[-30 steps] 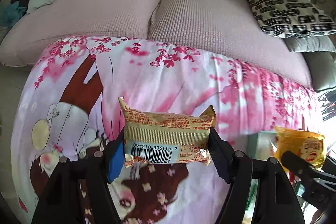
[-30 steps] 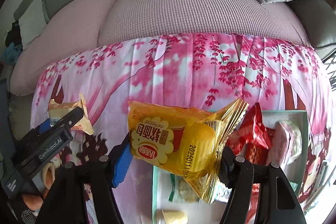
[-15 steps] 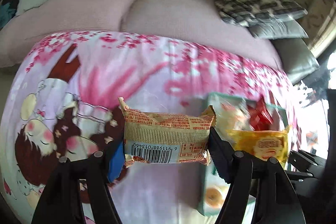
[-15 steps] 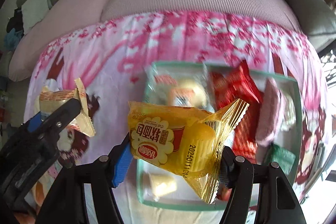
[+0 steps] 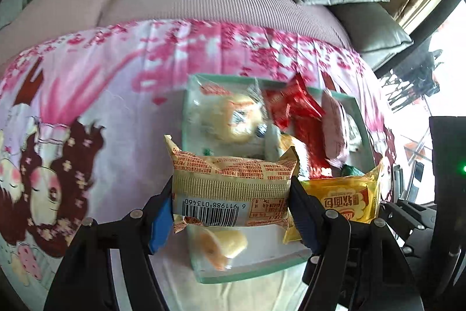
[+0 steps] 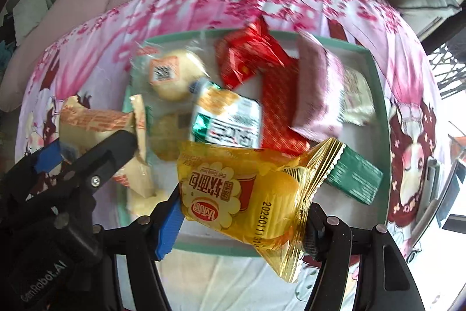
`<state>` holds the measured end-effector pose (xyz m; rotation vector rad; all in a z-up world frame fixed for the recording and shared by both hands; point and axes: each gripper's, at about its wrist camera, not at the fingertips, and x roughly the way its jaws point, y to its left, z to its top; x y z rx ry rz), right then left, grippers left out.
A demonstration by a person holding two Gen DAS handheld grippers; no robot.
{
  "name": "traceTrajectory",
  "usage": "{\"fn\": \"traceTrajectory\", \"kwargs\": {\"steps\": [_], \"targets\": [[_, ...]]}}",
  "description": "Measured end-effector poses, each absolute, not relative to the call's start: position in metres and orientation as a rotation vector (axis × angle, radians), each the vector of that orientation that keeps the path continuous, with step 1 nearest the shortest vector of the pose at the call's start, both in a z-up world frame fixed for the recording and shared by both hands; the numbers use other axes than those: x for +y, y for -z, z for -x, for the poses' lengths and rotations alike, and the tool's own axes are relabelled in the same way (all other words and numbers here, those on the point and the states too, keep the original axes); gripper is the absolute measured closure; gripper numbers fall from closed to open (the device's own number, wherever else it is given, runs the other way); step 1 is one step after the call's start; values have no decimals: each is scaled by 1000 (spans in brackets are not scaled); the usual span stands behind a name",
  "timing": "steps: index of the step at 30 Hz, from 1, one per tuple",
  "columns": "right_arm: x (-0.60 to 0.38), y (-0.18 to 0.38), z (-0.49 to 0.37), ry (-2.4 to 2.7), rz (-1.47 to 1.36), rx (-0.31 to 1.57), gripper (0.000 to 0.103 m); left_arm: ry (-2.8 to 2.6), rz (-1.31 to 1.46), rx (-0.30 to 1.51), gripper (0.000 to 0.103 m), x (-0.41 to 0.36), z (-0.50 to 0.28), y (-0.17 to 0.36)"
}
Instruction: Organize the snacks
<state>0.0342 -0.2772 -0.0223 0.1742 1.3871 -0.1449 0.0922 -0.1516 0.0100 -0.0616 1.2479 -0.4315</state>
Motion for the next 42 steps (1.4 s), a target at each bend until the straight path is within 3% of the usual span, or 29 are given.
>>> {"fn": "traceTrajectory", "kwargs": {"steps": [3, 9, 11, 16, 17, 18, 19, 42], "targets": [[-284, 29, -28, 151, -196, 1399, 31, 439, 84, 1289, 28, -158, -90, -1], [-289, 31, -18, 109, -248, 1376, 17, 422, 143, 1316, 20, -147, -85, 4], [-290, 31, -13, 105, -264, 1362, 16, 420, 163, 1312, 15, -140, -83, 1], [-286, 28, 1, 119, -278, 1299, 15, 391, 157, 1276, 13, -122, -73, -5], [-285, 27, 4, 124, -283, 1279, 13, 372, 143, 1266, 13, -119, -71, -6], [-285, 26, 6, 131, -288, 1266, 3, 356, 129, 1256, 13, -115, -68, -6], [-284, 25, 9, 143, -297, 1245, 0, 344, 120, 1249, 12, -113, -67, -6], [-237, 29, 77, 320, -347, 1019, 0, 179, -43, 1110, 11, -45, -12, 10]]}}
